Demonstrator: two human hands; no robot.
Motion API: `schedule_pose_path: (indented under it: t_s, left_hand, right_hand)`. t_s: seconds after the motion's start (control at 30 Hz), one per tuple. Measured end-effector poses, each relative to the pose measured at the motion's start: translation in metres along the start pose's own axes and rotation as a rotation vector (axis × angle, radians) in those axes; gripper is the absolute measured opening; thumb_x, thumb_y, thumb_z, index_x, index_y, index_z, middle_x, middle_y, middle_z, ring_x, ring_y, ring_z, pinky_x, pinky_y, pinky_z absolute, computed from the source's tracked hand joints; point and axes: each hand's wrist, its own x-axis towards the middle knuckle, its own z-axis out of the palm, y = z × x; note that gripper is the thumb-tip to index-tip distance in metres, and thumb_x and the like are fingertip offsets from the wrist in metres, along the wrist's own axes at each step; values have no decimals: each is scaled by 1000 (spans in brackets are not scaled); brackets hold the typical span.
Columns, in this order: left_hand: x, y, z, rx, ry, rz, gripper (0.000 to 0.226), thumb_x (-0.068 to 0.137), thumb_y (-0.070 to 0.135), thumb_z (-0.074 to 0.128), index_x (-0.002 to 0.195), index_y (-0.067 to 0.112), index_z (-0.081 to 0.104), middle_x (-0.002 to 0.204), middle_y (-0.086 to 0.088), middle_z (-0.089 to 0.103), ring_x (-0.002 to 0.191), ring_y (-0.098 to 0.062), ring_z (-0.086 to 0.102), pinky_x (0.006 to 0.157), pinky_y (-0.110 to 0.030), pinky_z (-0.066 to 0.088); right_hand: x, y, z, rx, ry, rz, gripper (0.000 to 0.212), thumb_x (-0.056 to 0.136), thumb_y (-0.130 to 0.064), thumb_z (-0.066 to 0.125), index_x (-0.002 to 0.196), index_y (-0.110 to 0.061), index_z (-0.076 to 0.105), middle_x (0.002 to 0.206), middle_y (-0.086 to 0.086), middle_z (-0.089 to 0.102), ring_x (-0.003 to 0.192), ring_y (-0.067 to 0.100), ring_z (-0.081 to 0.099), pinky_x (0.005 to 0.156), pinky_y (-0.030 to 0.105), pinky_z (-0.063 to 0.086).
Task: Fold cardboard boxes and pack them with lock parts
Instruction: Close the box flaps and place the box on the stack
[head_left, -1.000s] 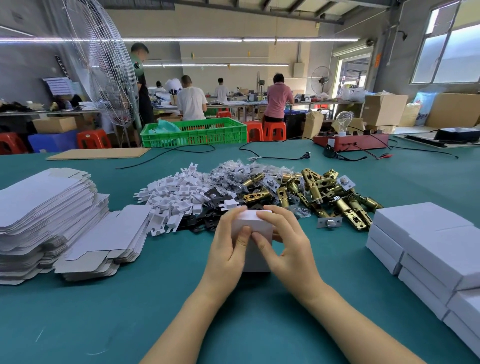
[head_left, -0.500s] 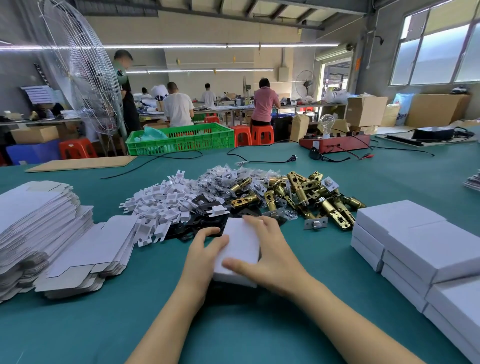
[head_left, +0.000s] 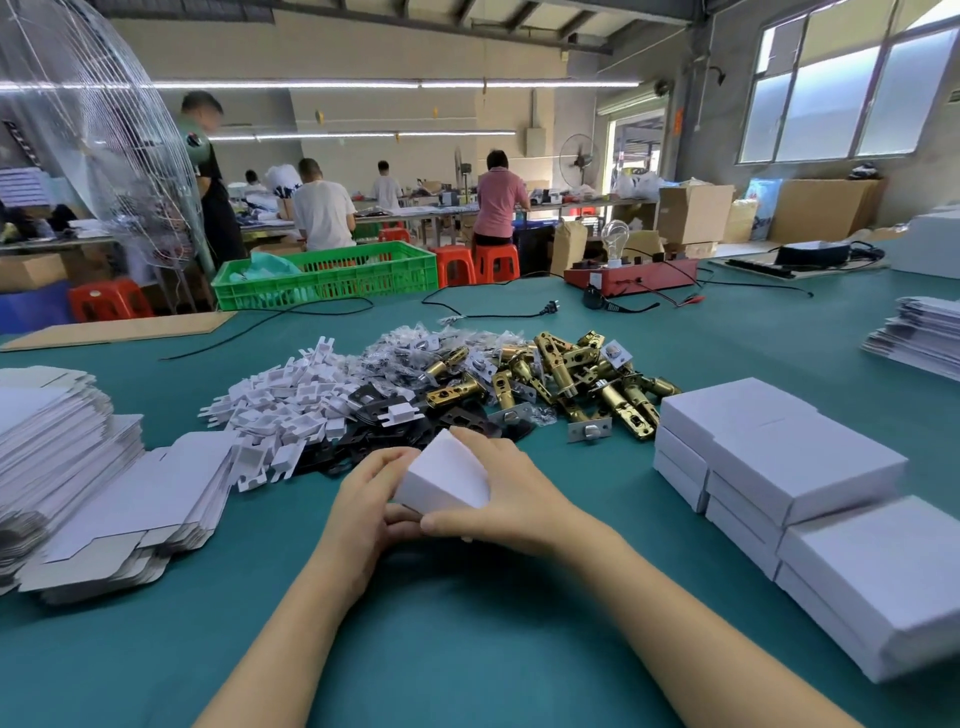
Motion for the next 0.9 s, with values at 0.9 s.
schedule_pose_path:
  t_s: [0.9]
  left_hand:
    - [-3,-1,6,110,-64,12,31,97,36,52,105,7,63,80,-7,74,66,-25,72,55,-27,57]
  right_hand:
    - [-209,11,-159,-344,673,701,90,50,-63,74,132,-37,47,126,15,42,127,38,32,102,47,34]
